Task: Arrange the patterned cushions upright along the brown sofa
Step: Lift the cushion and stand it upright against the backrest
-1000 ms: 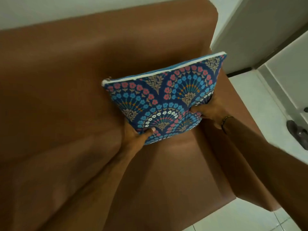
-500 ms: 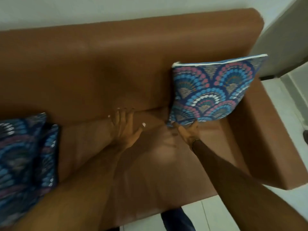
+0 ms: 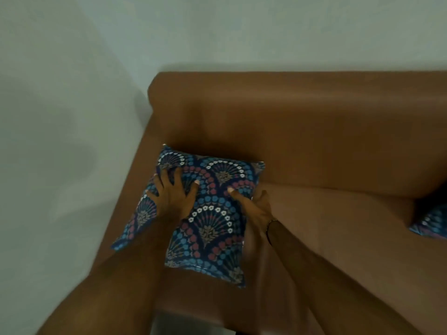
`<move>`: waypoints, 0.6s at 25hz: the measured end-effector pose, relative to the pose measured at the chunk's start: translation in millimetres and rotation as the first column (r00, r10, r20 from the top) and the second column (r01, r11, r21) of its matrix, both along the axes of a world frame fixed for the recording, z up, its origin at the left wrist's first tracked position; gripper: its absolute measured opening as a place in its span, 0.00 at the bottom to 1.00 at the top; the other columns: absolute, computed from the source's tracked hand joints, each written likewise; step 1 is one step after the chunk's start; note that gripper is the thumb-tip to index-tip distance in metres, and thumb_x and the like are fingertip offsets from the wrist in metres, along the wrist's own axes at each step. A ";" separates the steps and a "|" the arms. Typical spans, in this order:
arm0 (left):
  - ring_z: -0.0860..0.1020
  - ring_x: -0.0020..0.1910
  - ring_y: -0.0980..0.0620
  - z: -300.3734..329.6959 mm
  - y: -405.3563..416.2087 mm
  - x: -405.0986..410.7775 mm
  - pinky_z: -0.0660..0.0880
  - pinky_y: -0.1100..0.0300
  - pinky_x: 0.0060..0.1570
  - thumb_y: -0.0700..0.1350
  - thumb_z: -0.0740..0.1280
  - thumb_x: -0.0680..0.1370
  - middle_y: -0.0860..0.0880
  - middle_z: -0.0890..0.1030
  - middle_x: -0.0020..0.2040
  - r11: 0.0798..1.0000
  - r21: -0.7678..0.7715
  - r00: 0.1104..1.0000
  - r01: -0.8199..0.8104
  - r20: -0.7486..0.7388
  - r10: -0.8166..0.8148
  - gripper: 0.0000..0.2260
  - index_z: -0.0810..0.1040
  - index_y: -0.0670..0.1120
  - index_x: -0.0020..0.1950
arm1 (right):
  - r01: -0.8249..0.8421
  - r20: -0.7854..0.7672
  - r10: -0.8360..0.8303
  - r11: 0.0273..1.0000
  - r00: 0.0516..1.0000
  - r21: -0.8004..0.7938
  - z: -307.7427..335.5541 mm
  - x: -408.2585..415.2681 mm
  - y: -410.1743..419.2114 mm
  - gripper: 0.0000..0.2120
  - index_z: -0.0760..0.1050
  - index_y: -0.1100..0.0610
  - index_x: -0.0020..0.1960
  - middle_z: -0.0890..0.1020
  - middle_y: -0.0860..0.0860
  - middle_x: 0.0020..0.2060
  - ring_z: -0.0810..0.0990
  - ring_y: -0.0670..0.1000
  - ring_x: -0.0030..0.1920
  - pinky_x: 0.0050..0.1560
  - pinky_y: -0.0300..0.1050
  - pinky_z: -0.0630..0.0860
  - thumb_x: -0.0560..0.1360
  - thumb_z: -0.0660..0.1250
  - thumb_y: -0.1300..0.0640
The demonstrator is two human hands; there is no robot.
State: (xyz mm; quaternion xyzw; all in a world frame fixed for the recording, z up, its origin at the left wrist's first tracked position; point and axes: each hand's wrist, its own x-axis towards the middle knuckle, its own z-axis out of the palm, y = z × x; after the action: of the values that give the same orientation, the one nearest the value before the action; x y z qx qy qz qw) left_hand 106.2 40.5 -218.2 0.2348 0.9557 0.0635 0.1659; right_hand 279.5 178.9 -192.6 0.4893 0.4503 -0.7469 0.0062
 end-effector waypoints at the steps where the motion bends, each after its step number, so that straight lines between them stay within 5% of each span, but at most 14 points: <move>1: 0.48 0.86 0.34 -6.8 -13.3 -13.9 0.47 0.24 0.78 0.72 0.56 0.80 0.40 0.51 0.87 0.998 0.029 0.998 -0.053 0.030 0.052 0.39 0.54 0.54 0.86 | -0.018 -0.020 0.017 1.000 1.000 -0.019 -0.8 -10.3 -7.6 0.27 0.72 0.50 0.71 0.80 0.47 0.66 0.77 0.54 0.67 0.71 0.47 0.72 0.76 0.77 0.48; 6: 0.61 0.83 0.35 -27.1 -40.7 -54.4 0.59 0.31 0.80 0.78 0.67 0.69 0.43 0.59 0.85 0.925 0.219 0.931 -0.309 0.270 0.247 0.50 0.53 0.58 0.85 | -0.081 0.070 0.092 0.985 0.993 -0.151 -36.8 -35.0 -20.3 0.36 0.75 0.52 0.75 0.81 0.52 0.70 0.81 0.57 0.68 0.73 0.56 0.76 0.71 0.80 0.41; 8: 0.70 0.79 0.39 -21.4 -36.8 -62.3 0.66 0.37 0.79 0.72 0.77 0.65 0.44 0.69 0.82 0.815 0.360 0.856 -0.455 0.428 0.289 0.54 0.61 0.51 0.84 | -0.053 0.069 0.062 0.991 0.996 -0.125 -40.8 -28.8 -16.1 0.29 0.79 0.49 0.67 0.84 0.51 0.66 0.84 0.54 0.61 0.64 0.53 0.82 0.70 0.82 0.43; 11: 0.79 0.72 0.45 -2.9 -23.7 -54.1 0.75 0.43 0.74 0.67 0.82 0.62 0.47 0.78 0.75 0.716 0.505 0.853 -0.482 0.458 0.251 0.50 0.72 0.49 0.78 | 0.070 0.014 -0.069 0.996 0.998 -0.052 -41.6 -13.9 1.0 0.23 0.82 0.49 0.58 0.88 0.50 0.57 0.88 0.50 0.53 0.47 0.44 0.86 0.66 0.86 0.51; 13: 0.81 0.68 0.55 9.4 -3.8 -29.9 0.79 0.52 0.70 0.67 0.83 0.62 0.55 0.81 0.71 0.654 0.609 0.879 -0.449 0.431 0.203 0.48 0.73 0.51 0.78 | 0.080 -0.020 -0.080 0.996 0.997 -0.032 -35.1 12.5 26.3 0.26 0.84 0.54 0.62 0.90 0.51 0.57 0.90 0.52 0.53 0.47 0.44 0.87 0.66 0.86 0.53; 15: 0.79 0.61 0.74 16.1 24.1 4.3 0.78 0.73 0.60 0.63 0.84 0.60 0.74 0.80 0.62 0.602 0.685 0.898 -0.410 0.418 0.136 0.49 0.72 0.50 0.78 | 0.085 -0.066 -0.083 0.996 0.994 0.024 -29.3 53.7 61.4 0.25 0.84 0.56 0.63 0.90 0.53 0.57 0.91 0.52 0.51 0.45 0.45 0.87 0.67 0.85 0.58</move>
State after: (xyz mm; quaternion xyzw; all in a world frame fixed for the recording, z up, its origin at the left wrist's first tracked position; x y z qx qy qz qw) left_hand 110.5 64.5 -202.2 0.1174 0.8236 0.5198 0.1943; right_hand 333.1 240.4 -221.9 0.4835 0.4392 -0.7558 -0.0463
